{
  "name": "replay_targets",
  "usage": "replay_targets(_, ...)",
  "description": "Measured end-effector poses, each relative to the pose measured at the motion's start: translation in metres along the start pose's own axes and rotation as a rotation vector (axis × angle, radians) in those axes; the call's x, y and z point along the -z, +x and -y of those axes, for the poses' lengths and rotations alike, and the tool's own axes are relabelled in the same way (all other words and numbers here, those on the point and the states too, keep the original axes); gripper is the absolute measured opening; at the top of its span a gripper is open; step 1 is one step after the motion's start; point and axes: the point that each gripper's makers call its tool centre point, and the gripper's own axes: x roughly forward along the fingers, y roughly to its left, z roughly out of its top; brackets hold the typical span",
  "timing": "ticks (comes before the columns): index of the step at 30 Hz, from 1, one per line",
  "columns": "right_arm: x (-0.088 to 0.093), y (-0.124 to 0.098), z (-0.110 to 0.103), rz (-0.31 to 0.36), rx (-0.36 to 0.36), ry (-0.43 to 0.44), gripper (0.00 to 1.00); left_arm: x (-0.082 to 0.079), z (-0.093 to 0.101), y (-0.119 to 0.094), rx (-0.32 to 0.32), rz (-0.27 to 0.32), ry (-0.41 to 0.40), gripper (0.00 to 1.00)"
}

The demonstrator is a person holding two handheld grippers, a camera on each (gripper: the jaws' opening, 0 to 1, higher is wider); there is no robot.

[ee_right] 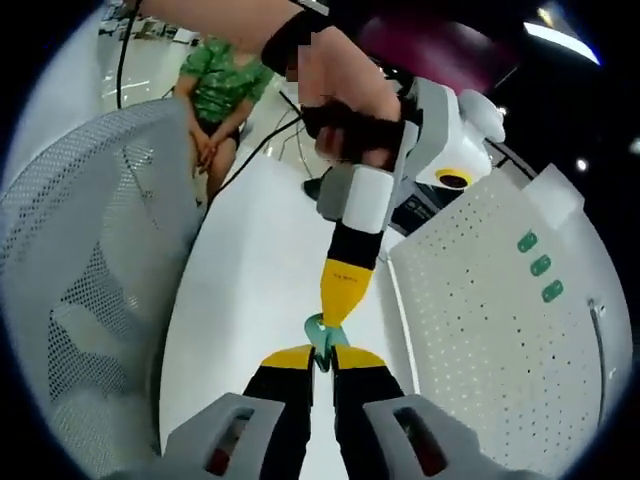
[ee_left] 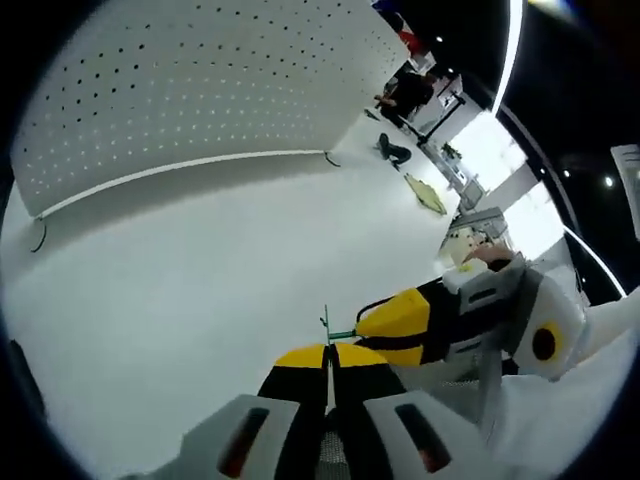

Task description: Insert the hook assembly into the mounting plate slot until the hook locks in place.

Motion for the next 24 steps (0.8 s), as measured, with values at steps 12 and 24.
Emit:
replay_targets(12, 0.0004, -0.0034, 0.0019, -0.009, 0.020, 0.009, 0.06, 0.0026, 0.0010, 0.0018, 0.008, 0.008, -0.047, 0.02)
replay_targets(24, -0.0014, -0.0039, -0.0036, -0.012, 0.021, -0.021, 0.02, 0.0078, 0.0040, 0.0051, 0.025, -0.006, -0.085, 0.02)
